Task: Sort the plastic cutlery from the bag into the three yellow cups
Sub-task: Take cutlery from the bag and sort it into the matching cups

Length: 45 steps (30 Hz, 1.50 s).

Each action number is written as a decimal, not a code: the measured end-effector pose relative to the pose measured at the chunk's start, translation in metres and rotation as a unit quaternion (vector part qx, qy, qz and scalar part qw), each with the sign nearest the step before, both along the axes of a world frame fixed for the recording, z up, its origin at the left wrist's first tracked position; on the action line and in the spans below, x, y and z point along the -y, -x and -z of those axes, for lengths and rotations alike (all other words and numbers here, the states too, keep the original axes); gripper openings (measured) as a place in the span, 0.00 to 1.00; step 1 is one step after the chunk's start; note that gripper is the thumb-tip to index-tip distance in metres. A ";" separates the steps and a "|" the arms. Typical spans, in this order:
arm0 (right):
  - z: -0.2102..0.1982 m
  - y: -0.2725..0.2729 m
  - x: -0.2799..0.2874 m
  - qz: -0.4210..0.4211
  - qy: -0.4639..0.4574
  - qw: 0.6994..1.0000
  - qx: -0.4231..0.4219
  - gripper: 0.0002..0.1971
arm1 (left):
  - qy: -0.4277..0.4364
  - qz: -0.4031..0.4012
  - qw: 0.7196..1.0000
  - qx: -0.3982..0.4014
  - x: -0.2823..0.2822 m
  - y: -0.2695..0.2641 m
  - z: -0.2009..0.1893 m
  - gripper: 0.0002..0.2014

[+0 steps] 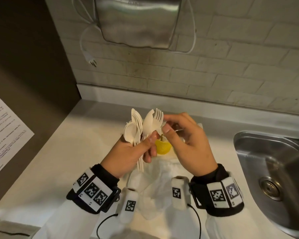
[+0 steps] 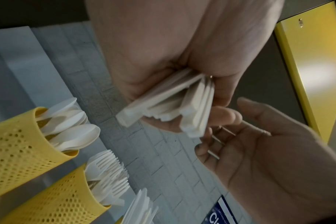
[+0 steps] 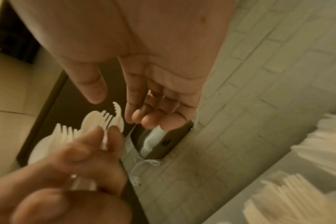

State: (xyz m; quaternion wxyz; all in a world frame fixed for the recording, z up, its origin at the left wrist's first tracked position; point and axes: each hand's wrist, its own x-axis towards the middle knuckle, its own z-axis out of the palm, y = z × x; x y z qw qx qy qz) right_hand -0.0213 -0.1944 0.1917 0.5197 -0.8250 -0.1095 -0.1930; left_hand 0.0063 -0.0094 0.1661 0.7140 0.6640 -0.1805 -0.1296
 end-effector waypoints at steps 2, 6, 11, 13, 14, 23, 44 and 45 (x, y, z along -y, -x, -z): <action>-0.004 0.000 -0.009 -0.025 -0.008 0.999 -0.022 0.16 | 0.007 0.010 1.000 -0.007 -0.001 0.001 0.000 0.15; -0.005 -0.005 -0.014 -0.037 -0.020 0.998 -0.045 0.08 | 0.030 0.053 0.998 -0.017 -0.005 0.003 0.000 0.12; -0.010 -0.007 -0.013 -0.050 -0.052 0.997 -0.030 0.13 | 0.039 0.093 0.994 -0.038 -0.010 0.005 0.002 0.16; -0.017 -0.008 -0.012 -0.046 -0.174 0.983 -0.028 0.14 | 0.050 0.109 0.992 -0.049 -0.011 0.004 0.003 0.17; -0.022 -0.007 -0.010 -0.050 -0.248 0.967 -0.022 0.15 | 0.064 0.118 0.989 -0.060 -0.012 0.004 0.004 0.18; -0.068 0.005 0.008 -0.107 -0.408 0.907 0.005 0.17 | 0.217 0.244 0.931 -0.162 -0.020 -0.003 0.001 0.13; -0.024 -0.012 -0.051 -0.050 -0.391 0.901 -0.178 0.14 | 0.237 0.145 0.943 -0.181 -0.017 -0.001 -0.002 0.20; -0.022 -0.013 -0.050 -0.051 -0.372 0.909 -0.180 0.14 | 0.231 0.132 0.948 -0.177 -0.015 -0.001 -0.002 0.20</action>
